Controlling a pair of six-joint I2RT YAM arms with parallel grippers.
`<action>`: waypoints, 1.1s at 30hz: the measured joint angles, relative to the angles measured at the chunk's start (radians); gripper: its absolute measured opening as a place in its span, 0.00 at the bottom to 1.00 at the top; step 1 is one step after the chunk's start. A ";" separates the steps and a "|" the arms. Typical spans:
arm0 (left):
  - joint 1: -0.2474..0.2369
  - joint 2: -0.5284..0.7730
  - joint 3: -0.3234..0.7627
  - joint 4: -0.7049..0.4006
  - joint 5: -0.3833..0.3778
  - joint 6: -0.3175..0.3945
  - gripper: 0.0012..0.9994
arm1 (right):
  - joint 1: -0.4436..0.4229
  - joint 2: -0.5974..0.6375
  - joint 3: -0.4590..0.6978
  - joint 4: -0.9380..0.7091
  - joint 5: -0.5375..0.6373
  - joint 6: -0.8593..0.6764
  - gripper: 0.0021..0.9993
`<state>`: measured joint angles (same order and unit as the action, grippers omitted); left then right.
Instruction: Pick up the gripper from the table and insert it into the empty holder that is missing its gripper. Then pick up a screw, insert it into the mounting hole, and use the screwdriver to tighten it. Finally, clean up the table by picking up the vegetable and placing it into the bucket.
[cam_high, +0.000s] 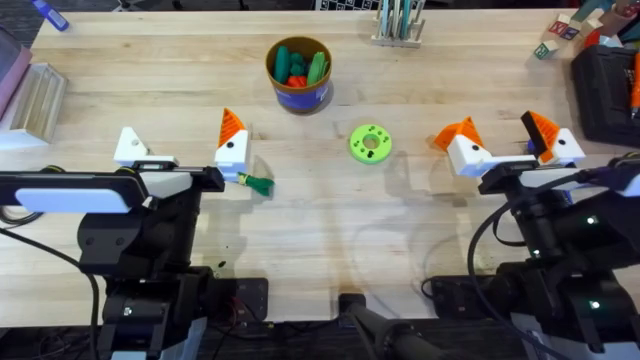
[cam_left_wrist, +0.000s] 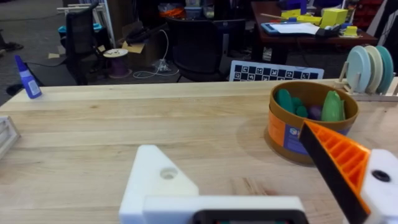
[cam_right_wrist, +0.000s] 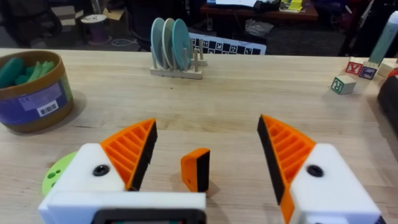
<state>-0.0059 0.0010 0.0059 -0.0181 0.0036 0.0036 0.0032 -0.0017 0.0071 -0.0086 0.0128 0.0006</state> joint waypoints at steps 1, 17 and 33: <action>0.000 0.000 0.000 0.000 0.000 0.000 0.99 | 0.000 0.000 0.000 0.000 0.000 0.000 0.99; 0.000 0.064 0.207 -0.335 -0.013 -0.050 0.99 | 0.000 0.031 0.105 -0.210 0.001 0.027 0.99; 0.000 0.783 1.052 -1.070 0.017 -0.069 0.99 | 0.000 0.590 0.874 -0.843 0.001 0.157 0.99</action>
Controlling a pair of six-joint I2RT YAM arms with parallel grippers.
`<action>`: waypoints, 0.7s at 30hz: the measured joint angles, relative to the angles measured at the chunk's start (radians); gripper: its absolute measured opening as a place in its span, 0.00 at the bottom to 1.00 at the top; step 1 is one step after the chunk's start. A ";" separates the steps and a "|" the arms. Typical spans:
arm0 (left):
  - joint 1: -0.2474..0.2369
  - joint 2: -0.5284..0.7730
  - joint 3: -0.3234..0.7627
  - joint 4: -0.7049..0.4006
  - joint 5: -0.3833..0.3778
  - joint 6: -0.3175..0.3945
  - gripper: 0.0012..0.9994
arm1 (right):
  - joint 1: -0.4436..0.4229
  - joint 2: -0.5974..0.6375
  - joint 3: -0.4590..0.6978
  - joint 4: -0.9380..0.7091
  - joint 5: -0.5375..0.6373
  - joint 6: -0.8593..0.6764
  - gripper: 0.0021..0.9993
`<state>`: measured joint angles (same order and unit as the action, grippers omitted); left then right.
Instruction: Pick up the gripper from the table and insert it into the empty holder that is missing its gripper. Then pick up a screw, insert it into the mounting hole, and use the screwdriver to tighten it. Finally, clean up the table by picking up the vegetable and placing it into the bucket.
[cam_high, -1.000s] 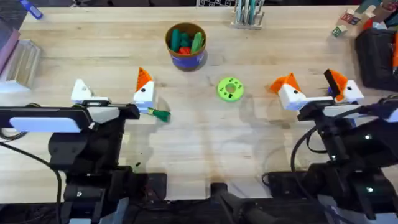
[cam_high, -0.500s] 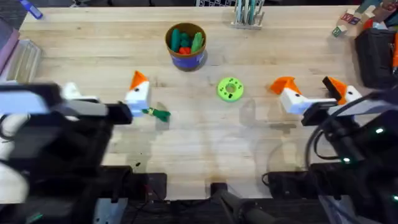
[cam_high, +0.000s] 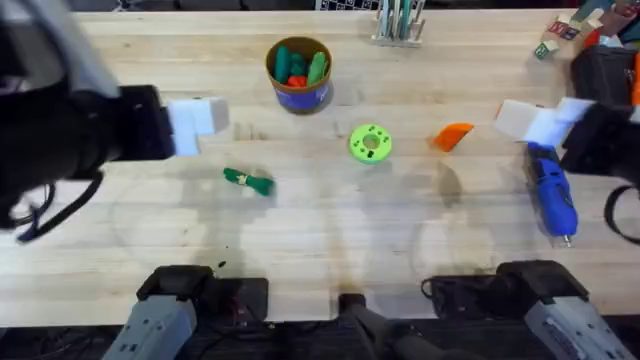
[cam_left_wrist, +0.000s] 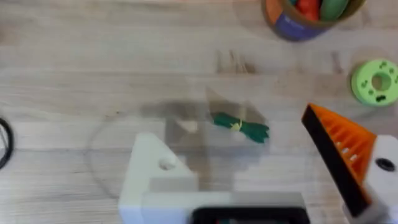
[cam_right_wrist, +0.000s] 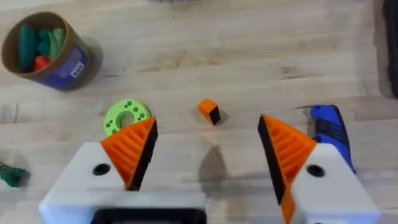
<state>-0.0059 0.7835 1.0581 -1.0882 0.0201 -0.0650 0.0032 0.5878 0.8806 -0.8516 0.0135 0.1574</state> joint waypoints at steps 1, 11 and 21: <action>0.000 0.026 0.002 -0.010 0.018 0.000 0.99 | 0.000 0.019 0.017 -0.012 0.000 0.000 0.99; 0.000 0.234 0.001 -0.113 0.197 -0.072 0.99 | 0.000 0.051 0.029 -0.027 0.000 0.001 0.99; -0.001 0.203 -0.010 -0.031 0.163 -0.103 0.44 | 0.000 0.051 0.029 -0.027 0.000 0.003 0.99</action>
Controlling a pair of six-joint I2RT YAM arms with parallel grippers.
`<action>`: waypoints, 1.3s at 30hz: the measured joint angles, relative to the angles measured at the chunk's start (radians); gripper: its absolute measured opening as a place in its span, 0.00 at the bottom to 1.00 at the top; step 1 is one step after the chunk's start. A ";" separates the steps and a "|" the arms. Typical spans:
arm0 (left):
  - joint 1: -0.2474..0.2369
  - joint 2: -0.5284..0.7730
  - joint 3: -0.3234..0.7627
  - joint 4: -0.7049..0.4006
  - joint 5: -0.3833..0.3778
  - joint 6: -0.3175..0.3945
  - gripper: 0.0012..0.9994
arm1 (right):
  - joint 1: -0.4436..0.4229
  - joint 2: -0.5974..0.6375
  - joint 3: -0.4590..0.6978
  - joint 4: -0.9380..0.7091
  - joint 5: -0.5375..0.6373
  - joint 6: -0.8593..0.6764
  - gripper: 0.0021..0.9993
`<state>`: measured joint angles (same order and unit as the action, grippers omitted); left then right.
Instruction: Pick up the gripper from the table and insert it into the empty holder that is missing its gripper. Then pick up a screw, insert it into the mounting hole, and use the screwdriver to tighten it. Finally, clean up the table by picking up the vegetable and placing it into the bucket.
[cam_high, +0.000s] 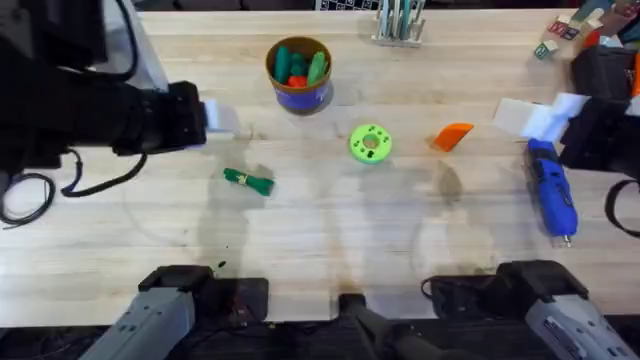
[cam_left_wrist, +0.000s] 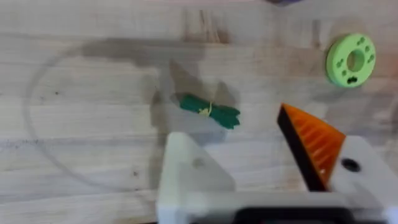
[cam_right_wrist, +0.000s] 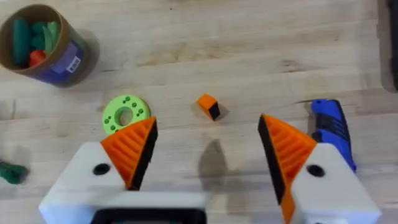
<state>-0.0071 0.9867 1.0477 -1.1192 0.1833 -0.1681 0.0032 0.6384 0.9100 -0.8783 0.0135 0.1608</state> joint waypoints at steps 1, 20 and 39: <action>0.000 -0.015 0.000 0.016 -0.001 -0.001 0.60 | 0.000 0.000 0.000 0.000 0.000 0.000 0.99; 0.000 -0.147 0.000 0.274 0.239 0.057 0.99 | 0.000 0.000 0.000 0.000 0.000 0.000 0.99; -0.020 -0.358 -0.164 0.545 0.236 0.218 0.99 | 0.000 0.000 0.000 0.000 0.000 0.000 0.99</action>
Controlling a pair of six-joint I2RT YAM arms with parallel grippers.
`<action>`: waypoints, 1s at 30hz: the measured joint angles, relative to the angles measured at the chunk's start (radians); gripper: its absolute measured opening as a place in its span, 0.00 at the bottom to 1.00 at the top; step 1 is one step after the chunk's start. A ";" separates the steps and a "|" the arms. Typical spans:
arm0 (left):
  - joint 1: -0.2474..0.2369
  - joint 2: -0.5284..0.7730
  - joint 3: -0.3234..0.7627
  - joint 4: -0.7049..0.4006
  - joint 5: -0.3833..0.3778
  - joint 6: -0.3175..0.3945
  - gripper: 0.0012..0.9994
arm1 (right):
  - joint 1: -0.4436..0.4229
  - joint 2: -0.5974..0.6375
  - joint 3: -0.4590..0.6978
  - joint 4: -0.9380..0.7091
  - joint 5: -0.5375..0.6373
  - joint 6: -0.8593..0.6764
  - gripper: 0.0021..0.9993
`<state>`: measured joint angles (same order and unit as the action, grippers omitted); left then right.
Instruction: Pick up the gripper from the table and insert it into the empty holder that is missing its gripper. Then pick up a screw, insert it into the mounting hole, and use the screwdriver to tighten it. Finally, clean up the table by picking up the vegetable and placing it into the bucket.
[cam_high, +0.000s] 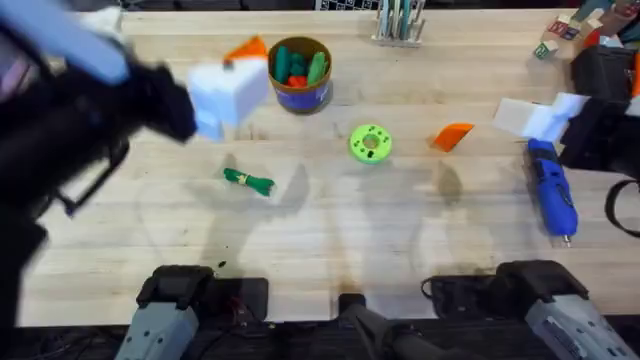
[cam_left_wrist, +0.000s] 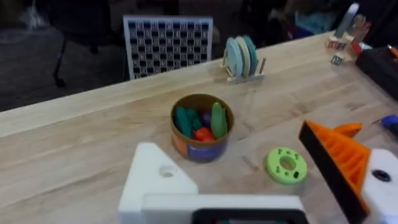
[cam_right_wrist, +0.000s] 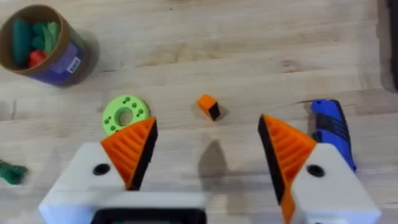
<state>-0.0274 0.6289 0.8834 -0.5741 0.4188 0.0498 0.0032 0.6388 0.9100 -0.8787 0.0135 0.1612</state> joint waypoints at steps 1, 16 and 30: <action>0.000 -0.044 -0.034 0.017 0.000 0.004 0.99 | 0.000 0.000 0.000 0.000 0.000 0.000 0.99; -0.059 -0.596 -0.678 0.351 0.078 -0.030 0.99 | 0.000 0.000 0.000 0.000 0.000 0.000 0.99; -0.131 -0.624 -0.819 0.387 0.111 -0.112 0.99 | 0.000 0.000 0.000 0.000 0.000 0.000 0.99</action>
<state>-0.1586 0.0051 0.0643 -0.1871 0.5298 -0.0620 0.0032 0.6388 0.9100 -0.8784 0.0135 0.1612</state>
